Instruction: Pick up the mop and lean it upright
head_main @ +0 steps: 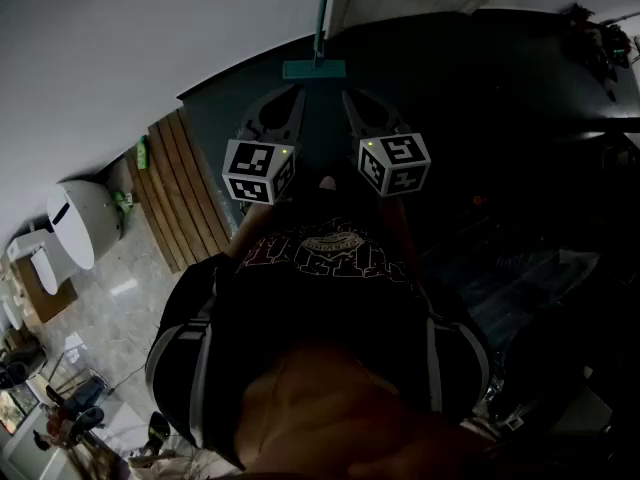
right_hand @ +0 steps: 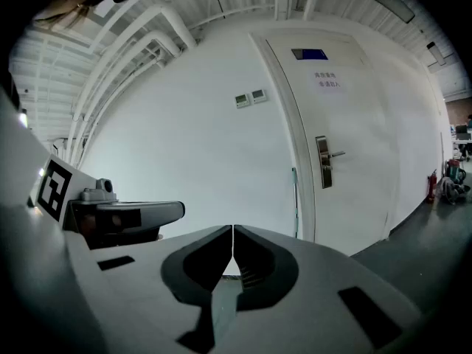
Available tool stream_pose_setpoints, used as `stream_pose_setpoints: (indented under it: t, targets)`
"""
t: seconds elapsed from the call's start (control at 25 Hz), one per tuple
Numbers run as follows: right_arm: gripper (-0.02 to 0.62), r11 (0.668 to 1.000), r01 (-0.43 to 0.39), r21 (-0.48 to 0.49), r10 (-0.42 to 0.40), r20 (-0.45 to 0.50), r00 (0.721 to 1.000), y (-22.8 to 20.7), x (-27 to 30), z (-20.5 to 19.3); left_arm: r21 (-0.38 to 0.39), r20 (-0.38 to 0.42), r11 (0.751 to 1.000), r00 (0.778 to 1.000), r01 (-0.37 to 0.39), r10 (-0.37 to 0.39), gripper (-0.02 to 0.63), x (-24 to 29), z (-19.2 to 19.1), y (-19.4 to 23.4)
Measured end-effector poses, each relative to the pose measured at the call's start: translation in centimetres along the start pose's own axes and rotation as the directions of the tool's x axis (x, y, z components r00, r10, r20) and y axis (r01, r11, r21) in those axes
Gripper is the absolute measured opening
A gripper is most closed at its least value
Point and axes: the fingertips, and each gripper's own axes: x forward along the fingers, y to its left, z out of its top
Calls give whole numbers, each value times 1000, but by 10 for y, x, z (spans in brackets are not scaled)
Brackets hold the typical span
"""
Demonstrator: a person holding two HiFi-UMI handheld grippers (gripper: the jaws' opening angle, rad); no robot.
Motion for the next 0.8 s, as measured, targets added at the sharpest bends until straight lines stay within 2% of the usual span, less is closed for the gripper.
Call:
stream_pose_setpoints:
  t: [0.48, 0.8]
  targets:
    - [20, 1000, -22, 10, 21, 36, 999, -18, -18, 1, -7, 0, 1000, 1000, -8, 8, 48, 9, -6, -27]
    - [20, 1000, -23, 13, 23, 34, 999, -32, -13, 3, -11, 4, 1000, 1000, -28, 28, 48, 20, -4, -24]
